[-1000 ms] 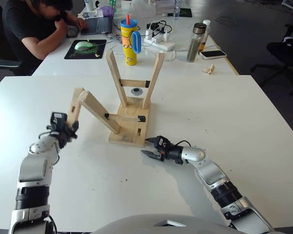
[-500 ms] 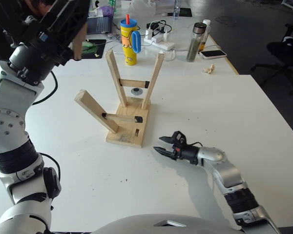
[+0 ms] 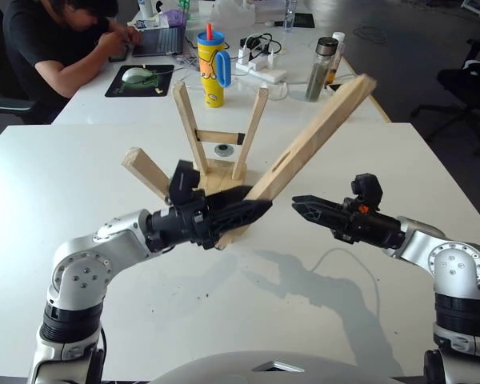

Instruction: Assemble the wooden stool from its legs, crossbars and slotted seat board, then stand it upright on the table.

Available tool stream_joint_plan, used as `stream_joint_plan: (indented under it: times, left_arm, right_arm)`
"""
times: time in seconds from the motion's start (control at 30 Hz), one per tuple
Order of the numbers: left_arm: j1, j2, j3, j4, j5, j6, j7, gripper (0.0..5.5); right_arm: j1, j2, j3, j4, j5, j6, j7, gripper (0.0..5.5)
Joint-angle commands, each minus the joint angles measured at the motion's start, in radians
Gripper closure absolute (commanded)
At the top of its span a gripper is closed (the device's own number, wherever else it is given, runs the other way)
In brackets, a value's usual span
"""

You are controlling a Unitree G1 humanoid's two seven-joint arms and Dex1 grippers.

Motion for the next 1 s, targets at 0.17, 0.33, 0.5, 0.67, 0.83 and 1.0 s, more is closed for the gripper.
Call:
stream_joint_plan:
  times: [0.17,0.33,0.5,0.67,0.83,1.0]
  left_arm:
    - [0.055,0.042,-0.017,0.04,0.076,-0.003,-0.124,3.44]
    - [0.083,0.073,-0.039,0.043,0.097,0.021,-0.185,3.44]
    - [0.09,0.08,-0.059,0.032,0.117,0.034,-0.205,3.44]
    - [0.078,0.075,-0.055,0.024,0.107,0.049,-0.2,3.44]
    - [0.066,0.075,-0.047,0.028,0.108,0.056,-0.202,3.44]
    - [0.067,0.078,-0.043,0.031,0.114,0.056,-0.207,3.44]
  right_arm:
    - [-0.039,-0.081,-0.076,0.056,0.209,0.1,-0.015,1.22]
    - [-0.084,-0.082,-0.076,0.093,0.217,0.081,-0.05,1.2]
    - [-0.122,-0.071,-0.068,0.105,0.239,0.074,-0.057,1.2]
    - [-0.118,-0.095,-0.046,0.099,0.252,0.104,-0.032,1.95]
    - [-0.115,-0.108,-0.024,0.098,0.212,0.097,-0.009,2.78]
    - [-0.108,-0.11,-0.022,0.099,0.169,0.072,0.012,3.45]
